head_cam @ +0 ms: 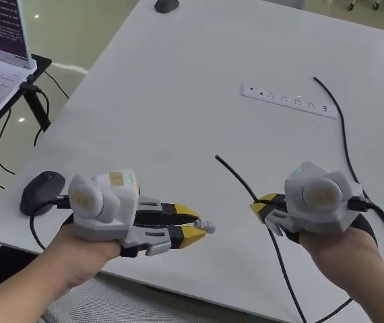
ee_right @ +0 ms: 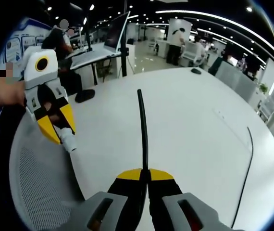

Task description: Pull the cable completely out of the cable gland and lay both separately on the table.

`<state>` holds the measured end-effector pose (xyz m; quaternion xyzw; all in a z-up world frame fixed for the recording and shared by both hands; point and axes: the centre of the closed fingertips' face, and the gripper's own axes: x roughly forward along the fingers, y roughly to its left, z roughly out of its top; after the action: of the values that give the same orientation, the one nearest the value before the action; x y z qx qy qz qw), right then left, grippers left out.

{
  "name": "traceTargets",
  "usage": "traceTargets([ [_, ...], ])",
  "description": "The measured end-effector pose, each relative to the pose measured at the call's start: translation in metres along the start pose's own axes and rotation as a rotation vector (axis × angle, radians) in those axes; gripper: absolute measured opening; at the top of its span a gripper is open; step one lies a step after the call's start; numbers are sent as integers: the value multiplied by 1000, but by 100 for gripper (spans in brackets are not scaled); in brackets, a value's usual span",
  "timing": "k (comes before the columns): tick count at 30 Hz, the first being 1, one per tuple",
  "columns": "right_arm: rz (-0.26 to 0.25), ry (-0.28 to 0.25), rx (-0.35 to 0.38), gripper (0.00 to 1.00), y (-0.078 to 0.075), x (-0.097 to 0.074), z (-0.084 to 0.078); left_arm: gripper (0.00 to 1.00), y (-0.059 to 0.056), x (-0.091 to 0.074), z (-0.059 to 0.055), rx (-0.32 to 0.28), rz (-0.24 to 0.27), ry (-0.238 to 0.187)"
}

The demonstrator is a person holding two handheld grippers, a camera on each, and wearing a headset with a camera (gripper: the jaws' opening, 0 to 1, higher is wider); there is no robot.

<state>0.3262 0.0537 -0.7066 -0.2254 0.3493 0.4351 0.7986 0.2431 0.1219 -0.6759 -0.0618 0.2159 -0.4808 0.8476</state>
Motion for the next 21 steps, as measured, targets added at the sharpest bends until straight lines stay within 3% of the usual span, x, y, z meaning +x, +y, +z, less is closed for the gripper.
traceTargets([
  [11,13,15,-27,0,-1,36,28,15,25,-20,-16,-13,23,11],
  [21,35,45,-90,0,9,66,45,15,36,-30,-31,-29,29,26],
])
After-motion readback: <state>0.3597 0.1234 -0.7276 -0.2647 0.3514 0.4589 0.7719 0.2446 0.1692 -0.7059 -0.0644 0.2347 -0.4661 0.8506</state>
